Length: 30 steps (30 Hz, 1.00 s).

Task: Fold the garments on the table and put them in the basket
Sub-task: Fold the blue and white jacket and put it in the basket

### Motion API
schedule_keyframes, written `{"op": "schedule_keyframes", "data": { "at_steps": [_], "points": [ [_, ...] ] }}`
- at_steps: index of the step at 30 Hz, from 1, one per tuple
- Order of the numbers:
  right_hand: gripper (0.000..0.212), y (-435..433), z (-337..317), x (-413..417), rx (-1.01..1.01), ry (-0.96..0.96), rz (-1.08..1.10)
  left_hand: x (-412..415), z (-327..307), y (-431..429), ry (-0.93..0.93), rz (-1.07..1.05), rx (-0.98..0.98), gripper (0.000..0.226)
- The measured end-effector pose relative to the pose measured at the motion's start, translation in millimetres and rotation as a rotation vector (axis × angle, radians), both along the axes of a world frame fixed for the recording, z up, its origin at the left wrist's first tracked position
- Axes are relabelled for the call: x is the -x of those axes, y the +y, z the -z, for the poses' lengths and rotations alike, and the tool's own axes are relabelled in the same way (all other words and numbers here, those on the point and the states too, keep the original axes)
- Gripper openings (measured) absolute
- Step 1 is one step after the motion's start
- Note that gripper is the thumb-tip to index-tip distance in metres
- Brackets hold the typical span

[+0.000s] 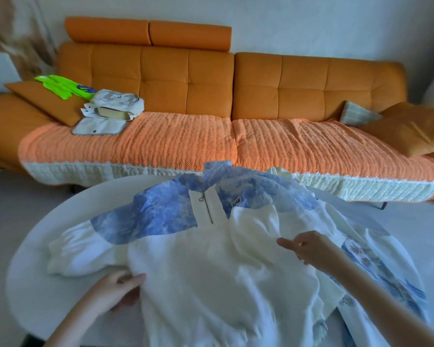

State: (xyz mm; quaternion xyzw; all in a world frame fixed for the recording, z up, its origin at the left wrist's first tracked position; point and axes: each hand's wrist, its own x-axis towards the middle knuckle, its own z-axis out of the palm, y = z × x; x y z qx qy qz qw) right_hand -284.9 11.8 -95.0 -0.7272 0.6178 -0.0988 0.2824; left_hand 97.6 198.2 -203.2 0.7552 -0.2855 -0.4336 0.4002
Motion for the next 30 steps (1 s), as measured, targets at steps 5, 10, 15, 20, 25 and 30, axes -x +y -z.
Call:
{"op": "schedule_keyframes", "data": {
  "at_steps": [5, 10, 15, 20, 25, 30],
  "points": [
    [0.042, 17.9, -11.4, -9.7, -0.186, -0.099, -0.057, 34.0, -29.4, 5.9, 0.150, -0.041, 0.130, 0.072],
    [0.045, 27.4, -8.8, 2.0, -0.270, -0.218, -0.053, 47.8, -39.6, 15.6, 0.272, -0.200, 0.205, 0.040],
    [0.063, 33.3, -8.5, 21.8, -0.407, -0.419, -0.052, 51.5, -41.8, 33.1, 0.379, -0.198, 0.142, 0.016],
    [0.037, 37.2, -0.1, 34.1, -0.381, -0.293, -0.107, 57.3, -34.2, 46.7, 0.293, 0.042, -0.038, 0.035],
    [0.016, 40.3, -0.4, 39.7, -0.304, -0.361, 0.019, 61.9, -43.1, 43.2, 0.239, -0.138, 0.076, 0.011],
    [0.036, 54.5, -17.6, 51.5, -0.331, -0.408, 0.031, 50.7, -54.2, 63.3, 0.196, -0.182, 0.072, 0.011]
  ]
}}
